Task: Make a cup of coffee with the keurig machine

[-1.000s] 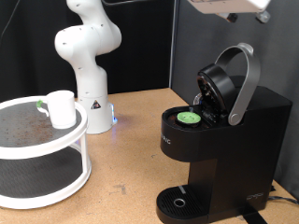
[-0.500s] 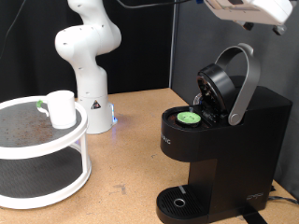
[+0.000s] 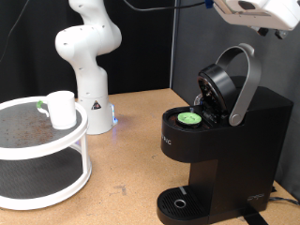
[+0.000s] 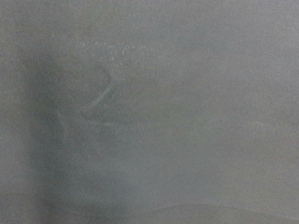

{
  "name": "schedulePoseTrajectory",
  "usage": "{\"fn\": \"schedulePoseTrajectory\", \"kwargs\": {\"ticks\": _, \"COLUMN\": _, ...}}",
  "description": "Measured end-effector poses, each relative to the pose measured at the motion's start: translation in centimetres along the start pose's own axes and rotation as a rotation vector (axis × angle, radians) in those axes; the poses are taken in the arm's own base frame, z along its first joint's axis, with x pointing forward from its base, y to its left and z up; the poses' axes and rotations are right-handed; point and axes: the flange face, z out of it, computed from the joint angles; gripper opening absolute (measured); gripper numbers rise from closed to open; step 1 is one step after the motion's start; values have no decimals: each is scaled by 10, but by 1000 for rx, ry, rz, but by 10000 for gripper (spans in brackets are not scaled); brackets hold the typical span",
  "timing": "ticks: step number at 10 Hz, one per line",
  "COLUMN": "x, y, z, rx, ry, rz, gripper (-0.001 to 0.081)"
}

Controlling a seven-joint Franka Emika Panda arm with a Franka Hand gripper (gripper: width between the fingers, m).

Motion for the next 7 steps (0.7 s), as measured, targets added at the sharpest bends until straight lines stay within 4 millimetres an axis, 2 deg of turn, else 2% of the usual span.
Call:
{"fn": "schedulePoseTrajectory", "kwargs": {"ticks": 1, "x": -1, "y": 1, "z": 2, "rx": -5, "ry": -13, "rz": 1, "gripper": 404}}
{"fn": "schedulePoseTrajectory", "kwargs": {"ticks": 2, "x": -3, "y": 3, "z": 6, "rx": -13, "ry": -32, "rz": 3, "gripper": 220}}
{"fn": "schedulePoseTrajectory", "kwargs": {"ticks": 3, "x": -5, "y": 6, "z": 9, "rx": -19, "ry": -52, "rz": 5, "gripper": 220}}
{"fn": "schedulePoseTrajectory", "kwargs": {"ticks": 4, "x": -7, "y": 8, "z": 12, "rx": -21, "ry": -64, "rz": 5, "gripper": 85}}
{"fn": "schedulePoseTrajectory", "kwargs": {"ticks": 5, "x": -9, "y": 10, "z": 13, "rx": -22, "ry": -69, "rz": 8, "gripper": 85}}
{"fn": "schedulePoseTrajectory", "kwargs": {"ticks": 6, "x": -11, "y": 11, "z": 12, "rx": -22, "ry": -69, "rz": 5, "gripper": 18}}
{"fn": "schedulePoseTrajectory", "kwargs": {"ticks": 7, "x": -12, "y": 14, "z": 9, "rx": -20, "ry": -68, "rz": -3, "gripper": 4}}
